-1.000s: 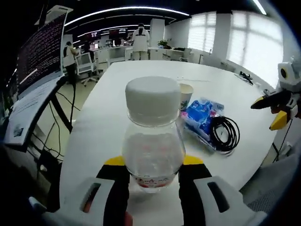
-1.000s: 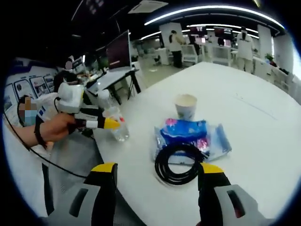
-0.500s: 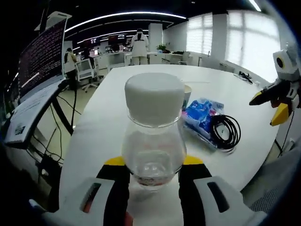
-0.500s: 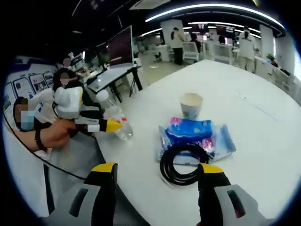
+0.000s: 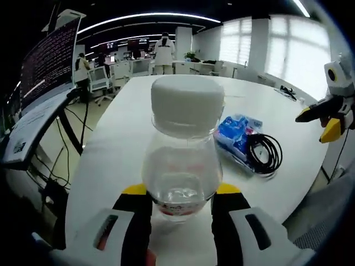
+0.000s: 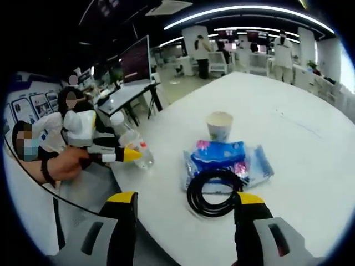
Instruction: Arrange the tabletop items into an orderly group along one side of the table until the central work area is clear of visible clutter.
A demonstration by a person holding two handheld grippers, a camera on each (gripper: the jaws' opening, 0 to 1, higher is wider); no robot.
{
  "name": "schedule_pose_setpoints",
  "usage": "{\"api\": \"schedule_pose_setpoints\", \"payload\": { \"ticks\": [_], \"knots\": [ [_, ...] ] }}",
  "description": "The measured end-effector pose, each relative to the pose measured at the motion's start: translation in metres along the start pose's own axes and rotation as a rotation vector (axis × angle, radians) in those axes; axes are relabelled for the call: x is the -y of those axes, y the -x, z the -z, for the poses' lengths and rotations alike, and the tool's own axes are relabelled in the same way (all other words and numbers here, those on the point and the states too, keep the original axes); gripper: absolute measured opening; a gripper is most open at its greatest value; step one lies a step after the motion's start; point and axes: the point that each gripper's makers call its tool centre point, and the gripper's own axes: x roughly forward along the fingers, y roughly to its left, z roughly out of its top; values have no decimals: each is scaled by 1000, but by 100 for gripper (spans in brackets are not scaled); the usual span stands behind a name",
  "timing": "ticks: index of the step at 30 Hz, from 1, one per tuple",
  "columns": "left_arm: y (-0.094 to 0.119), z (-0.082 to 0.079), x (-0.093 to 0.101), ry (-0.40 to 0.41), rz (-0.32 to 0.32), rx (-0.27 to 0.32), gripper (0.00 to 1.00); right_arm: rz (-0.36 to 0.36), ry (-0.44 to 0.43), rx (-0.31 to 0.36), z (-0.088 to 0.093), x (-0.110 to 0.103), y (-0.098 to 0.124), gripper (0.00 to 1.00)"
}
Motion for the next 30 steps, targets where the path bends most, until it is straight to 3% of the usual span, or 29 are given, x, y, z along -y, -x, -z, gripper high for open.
{"api": "schedule_pose_setpoints", "payload": {
  "ticks": [4, 17, 30],
  "knots": [
    [0, 9, -2, 43, 11, -3, 40, 19, -20, 18, 1, 5, 7, 72],
    [-9, 3, 0, 42, 15, -6, 37, 87, -98, 54, 14, 31, 27, 72],
    [-45, -19, -4, 50, 11, -8, 36, 132, -139, 84, 18, 53, 42, 72]
  ]
}}
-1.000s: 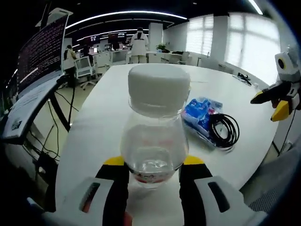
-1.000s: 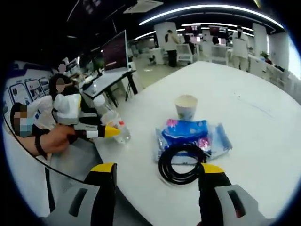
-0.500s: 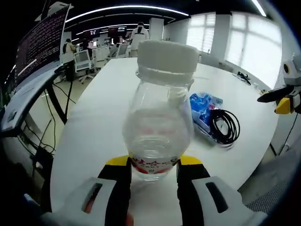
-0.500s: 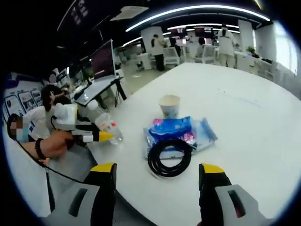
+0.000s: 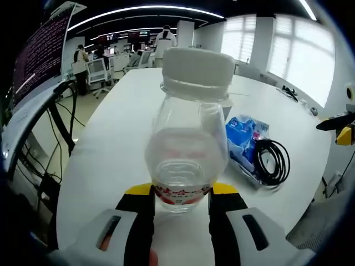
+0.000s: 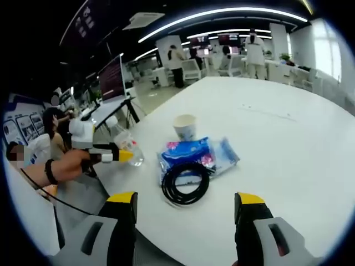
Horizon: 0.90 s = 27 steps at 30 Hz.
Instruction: Arrange the tabletop items into an orderly group along one side of the table until the central work area is clear of visible clutter.
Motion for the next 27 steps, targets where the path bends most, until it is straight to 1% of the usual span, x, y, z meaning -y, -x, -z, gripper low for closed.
{"api": "schedule_pose_setpoints", "payload": {
  "ticks": [3, 5, 7, 12, 15, 16, 17, 19, 21, 23, 25, 27],
  "knots": [
    [-8, -5, -4, 9, 0, -1, 36, 4, -9, 6, -1, 3, 1, 72],
    [-8, -6, -1, 11, -1, 1, 36, 5, -11, 5, -1, 5, 1, 72],
    [-14, -11, 3, 13, 0, 6, 36, 4, -12, 7, -1, 5, 1, 72],
    [-29, -22, 0, 14, 2, 15, 36, -4, -16, 0, 0, 7, 0, 72],
    [-32, -25, 0, 10, 0, 14, 36, -5, -22, 9, -2, 12, 1, 72],
    [-33, -26, -1, 10, 0, 14, 36, -4, -22, 10, -2, 13, 2, 72],
    [-39, -31, -6, 11, 0, 15, 36, -2, -22, 11, -2, 14, 3, 72],
    [-42, -34, -8, 22, -6, 16, 36, 3, -23, 13, -1, 17, 5, 72],
    [-47, -41, -9, 38, -7, 19, 36, 7, -28, 16, 0, 21, 8, 73],
    [-49, -44, -10, 58, -17, 28, 36, 9, -28, 14, 2, 22, 10, 73],
    [-51, -47, -9, 61, -20, 31, 36, 13, -29, 5, 6, 27, 13, 73],
    [-58, -52, -10, 63, -22, 34, 37, 17, -37, -1, 10, 30, 17, 73]
  ]
}}
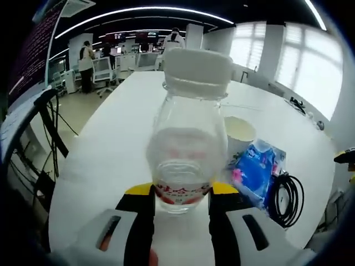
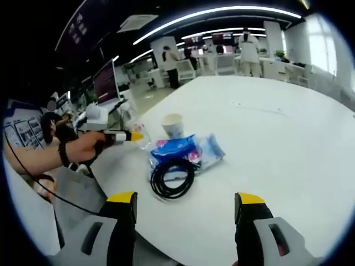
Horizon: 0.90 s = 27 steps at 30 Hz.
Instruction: Arrange the tabletop items into an orderly group along one side of the table until the central work area is clear of visible clutter.
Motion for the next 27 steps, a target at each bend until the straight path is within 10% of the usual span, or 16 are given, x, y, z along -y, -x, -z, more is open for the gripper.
{"api": "schedule_pose_setpoints", "payload": {
  "ticks": [27],
  "knots": [
    [-40, -35, -5, 46, -24, 16, 37, -13, 9, -25, -2, 14, -3, 72]
  ]
}}
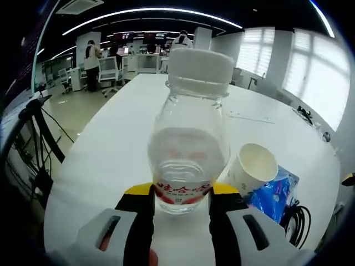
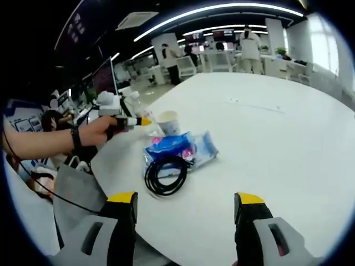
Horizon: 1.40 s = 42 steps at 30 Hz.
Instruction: Arrange the tabletop items into an orderly group along one side of the table until the central work area is clear of visible clutter.
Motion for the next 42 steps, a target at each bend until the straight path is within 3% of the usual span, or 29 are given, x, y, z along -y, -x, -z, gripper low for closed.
{"api": "schedule_pose_setpoints", "payload": {
  "ticks": [11, 18, 30, 42],
  "knots": [
    [17, 0, 4, 94, 16, 29, 41, -19, -7, 15, -4, -4, -6, 72],
    [38, 11, 2, 115, -5, 30, 42, -50, 2, 24, -6, -11, -13, 72],
    [87, 56, 6, 200, -44, -1, 41, -102, 17, 16, -5, -19, -23, 72],
    [115, 84, 21, 239, -39, -14, 41, -159, 53, -30, 4, -38, -42, 71]
  ]
}}
